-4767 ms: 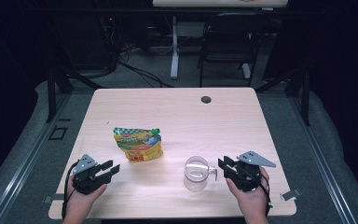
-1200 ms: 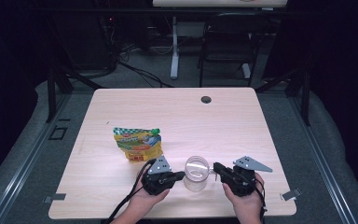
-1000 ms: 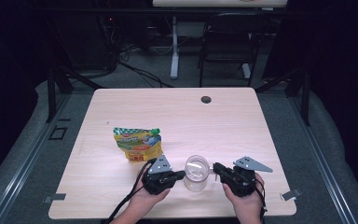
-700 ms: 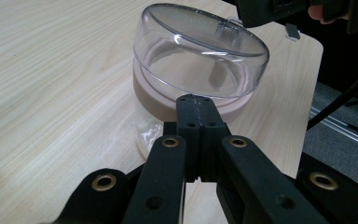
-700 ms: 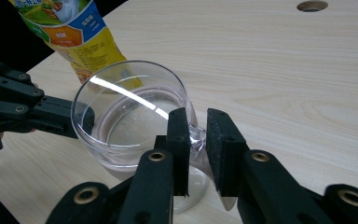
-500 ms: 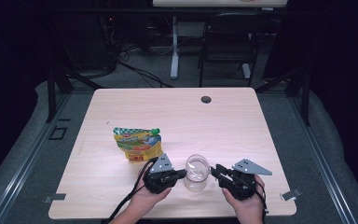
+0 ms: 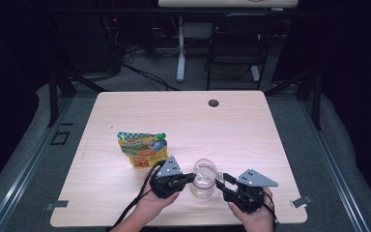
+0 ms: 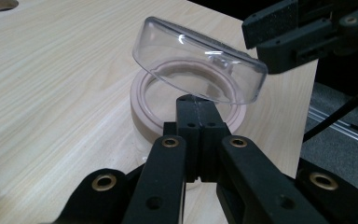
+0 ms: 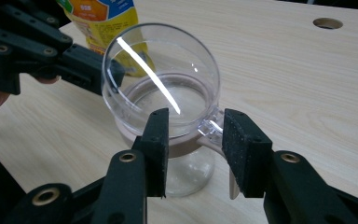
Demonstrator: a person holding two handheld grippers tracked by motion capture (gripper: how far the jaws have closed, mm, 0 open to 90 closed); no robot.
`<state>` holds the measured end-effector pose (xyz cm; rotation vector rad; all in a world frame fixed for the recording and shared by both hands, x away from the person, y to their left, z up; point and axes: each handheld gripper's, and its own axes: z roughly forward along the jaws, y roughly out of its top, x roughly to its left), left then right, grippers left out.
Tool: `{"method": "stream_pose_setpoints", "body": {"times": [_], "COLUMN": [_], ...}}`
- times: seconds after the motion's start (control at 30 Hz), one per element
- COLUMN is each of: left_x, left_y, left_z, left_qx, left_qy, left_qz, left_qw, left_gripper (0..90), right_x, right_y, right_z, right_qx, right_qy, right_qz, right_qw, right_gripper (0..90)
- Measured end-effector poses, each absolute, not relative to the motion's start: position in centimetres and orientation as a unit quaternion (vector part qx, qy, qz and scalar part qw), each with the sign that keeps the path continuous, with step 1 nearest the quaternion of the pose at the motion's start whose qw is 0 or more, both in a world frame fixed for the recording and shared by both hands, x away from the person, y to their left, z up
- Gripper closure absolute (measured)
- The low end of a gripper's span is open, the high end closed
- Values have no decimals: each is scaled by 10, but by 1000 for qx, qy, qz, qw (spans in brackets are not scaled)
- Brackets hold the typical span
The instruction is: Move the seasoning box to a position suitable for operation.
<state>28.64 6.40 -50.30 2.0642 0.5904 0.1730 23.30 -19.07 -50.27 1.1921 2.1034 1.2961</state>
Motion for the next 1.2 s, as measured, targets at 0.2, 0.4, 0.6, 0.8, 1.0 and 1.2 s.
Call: {"method": "stream_pose_setpoints", "body": {"times": [0.2, 0.4, 0.6, 0.8, 1.0, 1.2], "left_x": [287, 288, 288, 288, 287, 288], "left_y": [62, 61, 61, 60, 60, 65], "left_z": [-497, -493, -491, -490, -491, -495], "left_qx": [844, 845, 844, 844, 846, 844], "left_qy": [238, 235, 237, 236, 234, 241], "left_qz": [73, 78, 77, 79, 79, 79], "left_qw": [476, 474, 475, 476, 473, 473], "left_gripper": [900, 900, 900, 900, 900, 900], "right_x": [227, 225, 222, 223, 225, 226], "right_y": [-185, -181, -173, -166, -165, -166], "right_z": [-504, -504, -507, -510, -511, -511], "right_qx": [393, 380, 367, 360, 367, 369], "right_qy": [770, 779, 786, 787, 782, 782], "right_qz": [450, 441, 424, 413, 414, 416], "right_qw": [225, 232, 261, 285, 288, 282], "right_gripper": [505, 469, 453, 432, 445, 485]}}
